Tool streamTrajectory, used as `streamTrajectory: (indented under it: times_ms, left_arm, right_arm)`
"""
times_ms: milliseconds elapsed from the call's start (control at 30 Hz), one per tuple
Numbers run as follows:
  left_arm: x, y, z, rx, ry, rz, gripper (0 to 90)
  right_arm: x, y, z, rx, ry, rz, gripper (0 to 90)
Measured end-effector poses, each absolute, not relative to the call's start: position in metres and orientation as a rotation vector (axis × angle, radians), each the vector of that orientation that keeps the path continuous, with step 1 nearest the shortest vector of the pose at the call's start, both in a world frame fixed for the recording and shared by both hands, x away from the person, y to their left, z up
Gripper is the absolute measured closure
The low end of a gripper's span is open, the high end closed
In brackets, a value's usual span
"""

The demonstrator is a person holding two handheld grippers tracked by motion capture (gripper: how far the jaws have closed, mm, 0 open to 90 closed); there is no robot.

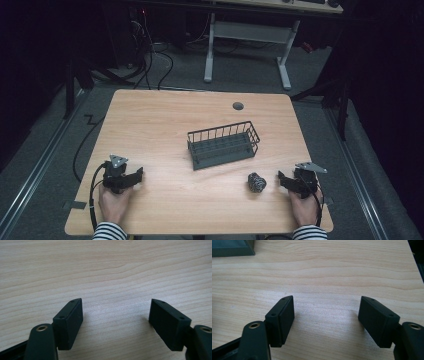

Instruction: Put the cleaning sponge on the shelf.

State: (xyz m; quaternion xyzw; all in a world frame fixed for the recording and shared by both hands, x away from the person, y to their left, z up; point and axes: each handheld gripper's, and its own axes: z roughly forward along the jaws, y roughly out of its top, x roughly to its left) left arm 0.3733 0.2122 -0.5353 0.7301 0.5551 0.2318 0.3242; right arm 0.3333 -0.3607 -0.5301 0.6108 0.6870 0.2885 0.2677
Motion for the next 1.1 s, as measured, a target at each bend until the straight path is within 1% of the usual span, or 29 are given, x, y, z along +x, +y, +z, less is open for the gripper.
streamTrajectory:
  times_ms: [267, 367, 533, 1100]
  left_arm:
    - [0.372, 0.213, -0.537, 1.911, 1.444, 0.624, 27.0]
    - [0.371, 0.212, -0.537, 1.911, 1.446, 0.629, 26.9]
    - [0.371, 0.212, -0.537, 1.91, 1.445, 0.626, 26.8]
    - [0.37, 0.212, -0.537, 1.911, 1.445, 0.624, 26.3]
  right_arm:
    - [0.334, -0.361, -0.53, 1.647, 1.853, 0.776, 29.2]
    - [0.335, -0.363, -0.529, 1.644, 1.871, 0.783, 30.9]
    - [0.335, -0.364, -0.528, 1.663, 1.878, 0.806, 29.9]
    - [0.302, -0.348, -0.509, 1.523, 1.969, 0.988, 28.0]
